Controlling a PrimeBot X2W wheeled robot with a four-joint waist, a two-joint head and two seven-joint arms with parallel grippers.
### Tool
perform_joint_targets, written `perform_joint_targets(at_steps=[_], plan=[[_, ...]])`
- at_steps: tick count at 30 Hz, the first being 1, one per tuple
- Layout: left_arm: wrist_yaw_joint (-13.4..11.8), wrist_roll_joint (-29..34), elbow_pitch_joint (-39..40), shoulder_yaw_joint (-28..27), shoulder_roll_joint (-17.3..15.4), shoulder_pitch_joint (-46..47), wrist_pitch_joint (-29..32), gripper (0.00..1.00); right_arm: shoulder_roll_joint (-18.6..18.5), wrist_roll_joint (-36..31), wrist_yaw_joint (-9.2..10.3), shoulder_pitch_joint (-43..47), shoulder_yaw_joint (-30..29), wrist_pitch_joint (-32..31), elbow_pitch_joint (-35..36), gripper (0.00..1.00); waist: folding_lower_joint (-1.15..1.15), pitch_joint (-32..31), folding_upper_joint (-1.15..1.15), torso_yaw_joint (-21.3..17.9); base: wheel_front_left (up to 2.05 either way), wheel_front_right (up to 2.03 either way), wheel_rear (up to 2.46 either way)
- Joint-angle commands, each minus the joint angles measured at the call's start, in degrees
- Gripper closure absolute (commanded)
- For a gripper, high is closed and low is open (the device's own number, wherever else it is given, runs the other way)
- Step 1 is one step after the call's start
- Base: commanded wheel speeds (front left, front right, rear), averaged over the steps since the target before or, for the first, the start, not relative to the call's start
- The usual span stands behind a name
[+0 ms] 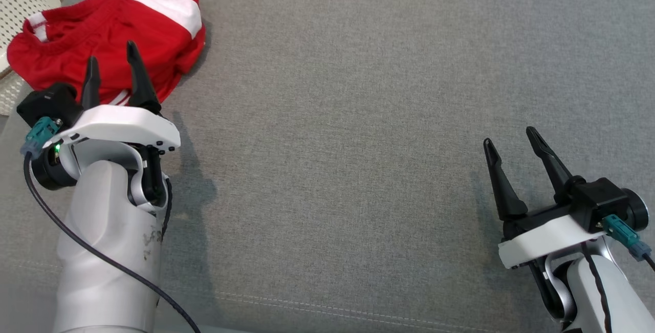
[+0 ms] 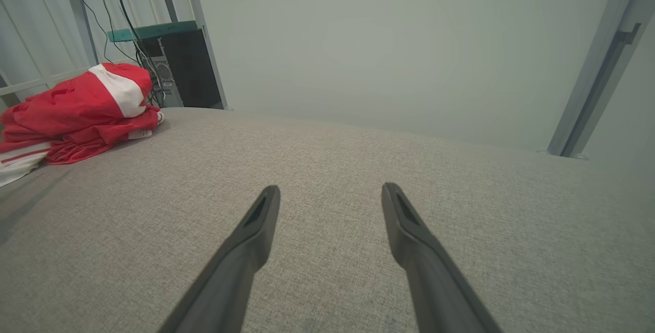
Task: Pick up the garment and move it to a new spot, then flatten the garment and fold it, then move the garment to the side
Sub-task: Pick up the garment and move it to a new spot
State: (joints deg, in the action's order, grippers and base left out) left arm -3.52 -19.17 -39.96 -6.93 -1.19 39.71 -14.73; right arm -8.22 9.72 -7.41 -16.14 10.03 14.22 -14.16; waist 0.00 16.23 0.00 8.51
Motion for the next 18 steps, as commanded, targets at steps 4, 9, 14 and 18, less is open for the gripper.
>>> perform_joint_targets(at_steps=[4, 9, 14, 18], plan=[[0.2, 2.3, -2.8, -2.8, -3.2, 5.4, -0.3, 0.0, -0.8, 0.6, -0.08, -1.8, 1.6, 0.8, 1.8, 0.0, 0.0, 3.9, 0.0, -1.9, 0.0, 0.0, 0.0], [0.0, 3.6, -6.7, -3.7, -4.4, 8.4, -0.3, 0.0, -1.0, 0.8, -0.08, -2.4, 2.1, 0.8, 2.0, 0.0, 0.0, 5.6, 0.0, -2.8, 0.0, 0.0, 0.0], [-0.9, 5.5, -12.2, -3.8, -6.7, 12.1, -0.3, 0.0, -0.9, 1.2, -0.08, -3.0, 3.0, 0.8, 2.3, 0.0, 0.0, 7.8, 0.0, -4.3, 0.0, 0.0, 0.0], [-1.6, 6.8, -14.7, -3.8, -8.5, 14.7, -0.3, 0.0, -0.9, 1.5, -0.08, -3.6, 3.4, 0.8, 2.6, 0.0, 0.0, 9.8, 0.0, -5.4, 0.0, 0.0, 0.0]])
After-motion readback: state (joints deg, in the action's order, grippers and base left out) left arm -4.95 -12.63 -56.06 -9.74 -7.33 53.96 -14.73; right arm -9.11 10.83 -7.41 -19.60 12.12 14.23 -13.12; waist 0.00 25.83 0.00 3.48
